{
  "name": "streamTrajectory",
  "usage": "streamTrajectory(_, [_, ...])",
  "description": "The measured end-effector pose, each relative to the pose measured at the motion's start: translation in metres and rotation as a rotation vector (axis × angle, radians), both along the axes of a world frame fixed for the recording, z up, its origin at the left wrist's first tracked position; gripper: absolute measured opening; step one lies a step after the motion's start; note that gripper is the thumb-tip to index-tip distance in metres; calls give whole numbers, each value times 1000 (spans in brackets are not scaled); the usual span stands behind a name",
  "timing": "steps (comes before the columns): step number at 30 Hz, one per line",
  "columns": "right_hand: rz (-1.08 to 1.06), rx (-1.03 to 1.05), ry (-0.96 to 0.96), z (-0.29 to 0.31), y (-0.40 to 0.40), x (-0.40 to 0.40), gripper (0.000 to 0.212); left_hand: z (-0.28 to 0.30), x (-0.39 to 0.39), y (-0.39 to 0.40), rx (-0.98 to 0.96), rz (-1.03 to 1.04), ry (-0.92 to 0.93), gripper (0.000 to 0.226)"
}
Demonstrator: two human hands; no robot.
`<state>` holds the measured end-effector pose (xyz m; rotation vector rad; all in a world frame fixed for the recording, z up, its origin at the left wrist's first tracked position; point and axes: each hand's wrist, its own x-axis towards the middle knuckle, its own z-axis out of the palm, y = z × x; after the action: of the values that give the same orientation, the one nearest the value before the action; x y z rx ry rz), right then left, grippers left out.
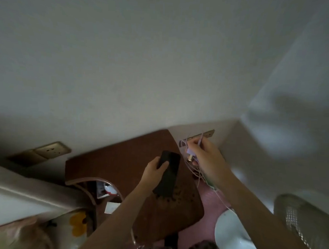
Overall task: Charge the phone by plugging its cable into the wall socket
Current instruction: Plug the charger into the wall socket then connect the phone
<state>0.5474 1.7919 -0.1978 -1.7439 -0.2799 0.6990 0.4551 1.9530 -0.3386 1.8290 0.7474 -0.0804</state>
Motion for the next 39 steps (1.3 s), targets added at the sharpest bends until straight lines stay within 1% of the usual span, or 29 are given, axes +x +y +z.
streamTrajectory(3, [-1,-38,-11,-7,7,14,21,-24,22,7,-147,137,125,14])
streamTrajectory(5, [2,-53,-33,-13,12,20,21,-38,30,11,-204,255,183,15])
streamTrajectory(6, [4,-57,-50,-15,14,22,21,-43,34,12,-202,298,197,21])
streamTrajectory(8, [-9,-54,-66,-21,17,28,22,-50,40,16,-130,334,222,32])
streamTrajectory(11, [-8,-41,-32,-27,19,31,18,-54,47,18,-5,353,305,41])
streamTrajectory(13, [6,-30,1,-30,21,33,16,-56,52,17,87,348,334,42])
streamTrajectory(16, [17,-32,35,-35,21,34,15,-58,56,12,237,316,311,42])
streamTrajectory(17, [17,-29,45,-35,21,34,15,-59,56,9,289,284,305,49])
streamTrajectory(19, [18,-20,59,-35,21,35,14,-62,57,3,381,190,334,72])
streamTrajectory(21, [13,-14,65,-35,22,36,15,-66,56,-1,477,112,361,83])
streamTrajectory(25, [-36,-11,113,-35,24,39,18,-69,53,-6,687,72,388,81])
streamTrajectory(30, [-150,24,241,-37,30,45,14,-74,48,-12,757,35,425,91])
streamTrajectory(33, [-222,18,295,-40,31,49,14,-69,45,-11,728,8,439,93])
streamTrajectory(35, [-227,-25,259,-39,30,50,20,-56,47,-13,664,11,447,92])
streamTrajectory(36, [-223,-16,239,-38,28,51,23,-46,51,-14,612,31,397,89])
streamTrajectory(37, [-227,7,229,-36,27,51,23,-34,58,-17,533,50,297,86])
streamTrajectory(38, [-240,24,235,-34,25,51,21,-19,65,-19,403,41,162,82])
streamTrajectory(39, [-253,36,244,-32,23,52,19,-3,72,-21,198,11,10,74])
